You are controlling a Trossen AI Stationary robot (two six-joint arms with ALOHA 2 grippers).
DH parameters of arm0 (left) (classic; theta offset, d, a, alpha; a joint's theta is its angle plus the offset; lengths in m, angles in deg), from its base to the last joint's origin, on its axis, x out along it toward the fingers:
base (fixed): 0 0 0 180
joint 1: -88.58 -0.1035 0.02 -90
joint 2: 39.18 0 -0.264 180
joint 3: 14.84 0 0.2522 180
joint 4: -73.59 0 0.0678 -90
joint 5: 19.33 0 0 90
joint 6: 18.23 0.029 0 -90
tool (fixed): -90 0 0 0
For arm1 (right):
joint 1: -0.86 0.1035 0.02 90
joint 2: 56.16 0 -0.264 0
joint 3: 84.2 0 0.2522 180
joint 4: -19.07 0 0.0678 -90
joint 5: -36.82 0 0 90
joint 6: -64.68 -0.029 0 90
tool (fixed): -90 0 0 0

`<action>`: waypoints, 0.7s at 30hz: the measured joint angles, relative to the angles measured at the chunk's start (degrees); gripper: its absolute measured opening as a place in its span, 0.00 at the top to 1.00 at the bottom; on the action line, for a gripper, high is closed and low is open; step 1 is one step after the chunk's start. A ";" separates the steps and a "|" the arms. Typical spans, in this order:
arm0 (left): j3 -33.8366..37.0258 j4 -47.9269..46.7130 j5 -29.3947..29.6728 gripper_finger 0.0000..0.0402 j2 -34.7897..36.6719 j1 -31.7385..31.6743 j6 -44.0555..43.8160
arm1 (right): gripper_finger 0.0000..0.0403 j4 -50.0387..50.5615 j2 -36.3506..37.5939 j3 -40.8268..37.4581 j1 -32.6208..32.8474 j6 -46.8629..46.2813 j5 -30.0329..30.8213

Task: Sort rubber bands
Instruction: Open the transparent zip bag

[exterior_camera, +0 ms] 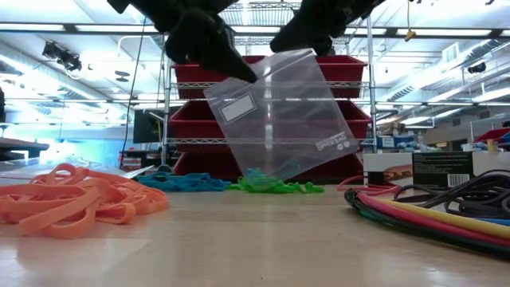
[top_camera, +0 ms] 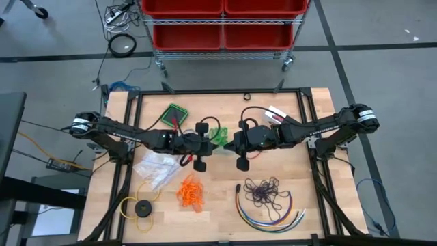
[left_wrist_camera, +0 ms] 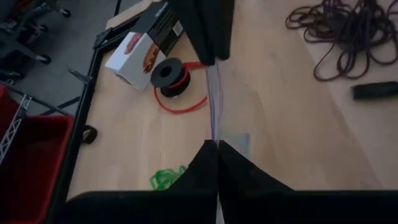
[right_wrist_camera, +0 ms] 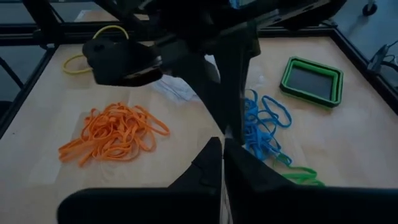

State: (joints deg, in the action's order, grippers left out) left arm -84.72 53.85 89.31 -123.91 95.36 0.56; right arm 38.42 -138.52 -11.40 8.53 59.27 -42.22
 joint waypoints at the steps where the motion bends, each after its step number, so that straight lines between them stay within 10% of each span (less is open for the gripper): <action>1: 0.00 -0.39 0.05 0.99 0.00 -0.01 0.45 | 0.96 0.00 -0.02 0.00 0.00 0.00 0.00; 21: 0.00 -4.17 1.72 1.00 0.00 0.73 5.49 | 0.72 1.70 0.20 0.02 -2.20 -11.60 -3.69</action>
State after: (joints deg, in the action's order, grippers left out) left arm -84.72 49.68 91.03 -123.91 96.08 6.05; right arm 40.12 -138.31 -11.37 6.32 47.66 -45.91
